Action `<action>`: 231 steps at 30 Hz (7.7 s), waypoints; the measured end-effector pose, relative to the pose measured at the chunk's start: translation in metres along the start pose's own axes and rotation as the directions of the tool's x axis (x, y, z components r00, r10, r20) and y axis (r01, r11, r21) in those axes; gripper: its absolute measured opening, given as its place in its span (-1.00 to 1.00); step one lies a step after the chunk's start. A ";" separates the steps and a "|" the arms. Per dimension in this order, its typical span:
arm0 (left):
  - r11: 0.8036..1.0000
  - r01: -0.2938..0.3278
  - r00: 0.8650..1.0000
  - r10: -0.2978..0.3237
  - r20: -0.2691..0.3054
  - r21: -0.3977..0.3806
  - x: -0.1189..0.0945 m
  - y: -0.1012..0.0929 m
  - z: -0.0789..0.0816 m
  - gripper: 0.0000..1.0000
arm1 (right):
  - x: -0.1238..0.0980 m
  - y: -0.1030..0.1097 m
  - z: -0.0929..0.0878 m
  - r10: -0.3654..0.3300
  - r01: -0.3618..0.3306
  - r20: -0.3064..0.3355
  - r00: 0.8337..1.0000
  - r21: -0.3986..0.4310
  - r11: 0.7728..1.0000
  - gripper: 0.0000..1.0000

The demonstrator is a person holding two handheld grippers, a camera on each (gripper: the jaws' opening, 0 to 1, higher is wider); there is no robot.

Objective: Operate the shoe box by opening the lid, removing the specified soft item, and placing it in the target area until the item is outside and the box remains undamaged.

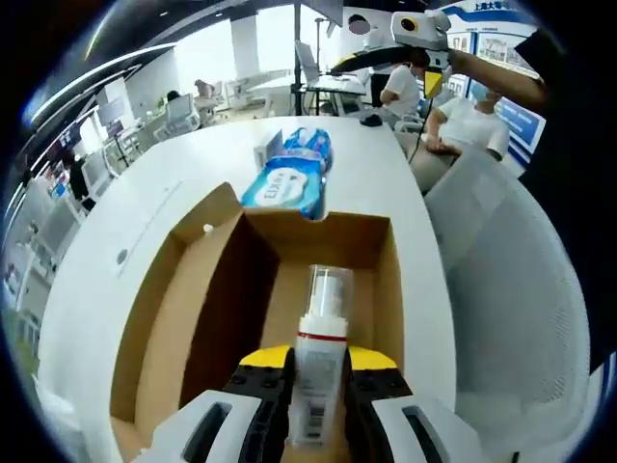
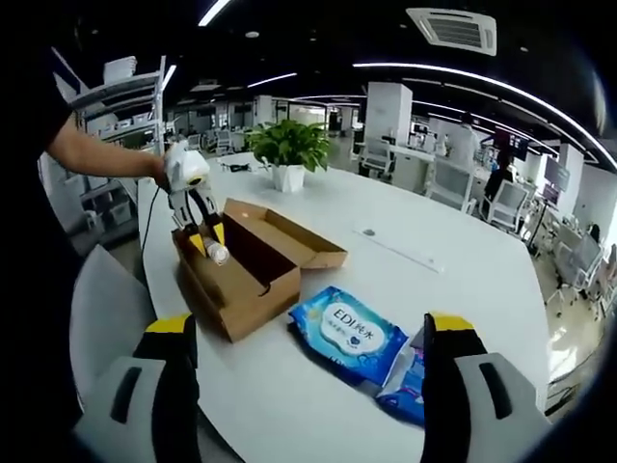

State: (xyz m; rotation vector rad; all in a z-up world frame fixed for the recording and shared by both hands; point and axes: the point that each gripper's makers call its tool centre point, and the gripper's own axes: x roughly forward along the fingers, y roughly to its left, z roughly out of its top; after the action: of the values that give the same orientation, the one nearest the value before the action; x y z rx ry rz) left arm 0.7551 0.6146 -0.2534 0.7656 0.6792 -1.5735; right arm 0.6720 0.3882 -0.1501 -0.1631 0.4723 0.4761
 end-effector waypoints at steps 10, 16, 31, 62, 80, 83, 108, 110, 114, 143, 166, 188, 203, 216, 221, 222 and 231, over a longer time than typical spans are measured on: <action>0.996 -0.032 0.993 0.041 0.112 -0.080 -0.002 -0.002 0.018 -0.60 | 0.023 0.016 0.007 0.033 -0.033 0.028 0.999 0.005 0.999 0.71; 0.990 -0.056 0.983 0.078 0.166 -0.129 -0.004 -0.002 0.028 -0.60 | 0.042 0.033 0.013 0.060 -0.060 0.055 0.997 0.011 0.998 0.61; 0.967 -0.063 0.933 0.145 0.330 -0.247 -0.006 -0.007 0.054 -0.60 | 0.075 0.064 0.028 0.135 -0.138 0.111 0.985 0.024 0.990 0.40; 0.944 0.098 0.819 0.104 0.565 -0.315 -0.011 -0.036 0.092 -0.60 | 0.106 0.110 0.052 0.280 -0.289 0.183 0.942 0.023 0.957 -0.28; 0.946 0.170 0.809 0.027 0.587 -0.277 -0.008 -0.051 0.099 -0.60 | 0.107 0.123 0.056 0.335 -0.348 0.189 0.923 0.044 0.936 -0.54; 0.950 0.177 0.818 0.002 0.575 -0.255 -0.006 -0.053 0.099 -0.61 | 0.107 0.125 0.055 0.339 -0.352 0.178 0.924 0.046 0.935 -0.55; 0.974 0.171 0.822 -0.057 0.566 -0.151 -0.003 -0.060 0.110 -0.61 | 0.104 0.131 0.057 0.354 -0.368 0.157 0.922 0.067 0.928 -0.60; 0.976 0.160 0.823 -0.048 0.566 -0.150 -0.004 -0.058 0.111 -0.61 | 0.103 0.130 0.058 0.348 -0.360 0.158 0.924 0.057 0.931 -0.60; 0.981 0.135 0.828 -0.034 0.559 -0.141 -0.005 -0.055 0.114 -0.60 | 0.102 0.128 0.061 0.339 -0.351 0.166 0.926 0.046 0.935 -0.61; 0.985 -0.009 0.849 0.098 0.519 -0.171 -0.019 -0.033 0.103 0.19 | 0.098 0.091 0.076 0.292 -0.301 0.211 0.933 0.010 0.954 -0.61; 0.936 -0.141 0.836 0.287 0.467 -0.323 -0.053 -0.015 0.066 0.69 | 0.102 0.020 0.079 0.203 -0.201 0.223 0.953 -0.036 0.979 -0.61; 0.869 -0.234 0.817 0.419 0.396 -0.437 -0.077 -0.016 0.031 0.99 | 0.129 -0.070 0.056 0.137 -0.126 0.196 0.971 -0.068 0.990 -0.60; 0.825 -0.303 0.793 0.496 0.353 -0.478 -0.096 -0.015 0.010 0.99 | 0.160 -0.107 0.035 0.126 -0.113 0.167 0.978 -0.088 0.990 -0.60; 0.791 -0.322 0.792 0.526 0.310 -0.520 -0.099 -0.017 -0.009 0.98 | 0.182 -0.128 0.010 0.086 -0.077 0.119 0.989 -0.080 0.994 -0.60; 0.783 -0.330 0.794 0.532 0.293 -0.527 -0.099 -0.017 -0.015 0.97 | 0.188 -0.128 0.001 0.080 -0.072 0.099 0.992 -0.076 0.995 -0.60; 0.781 -0.332 0.793 0.535 0.292 -0.529 -0.099 -0.016 -0.016 0.96 | 0.190 -0.129 -0.003 0.080 -0.073 0.094 0.992 -0.078 0.994 -0.60; 0.774 -0.332 0.795 0.537 0.281 -0.539 -0.096 -0.021 -0.021 0.92 | 0.195 -0.130 -0.015 0.065 -0.060 0.071 0.995 -0.081 0.995 -0.59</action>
State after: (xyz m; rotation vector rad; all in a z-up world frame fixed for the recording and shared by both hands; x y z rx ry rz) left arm 0.7446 0.6915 -0.1902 0.1787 0.4732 -1.0158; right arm 0.8805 0.3488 -0.2499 -0.2059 0.3872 0.5605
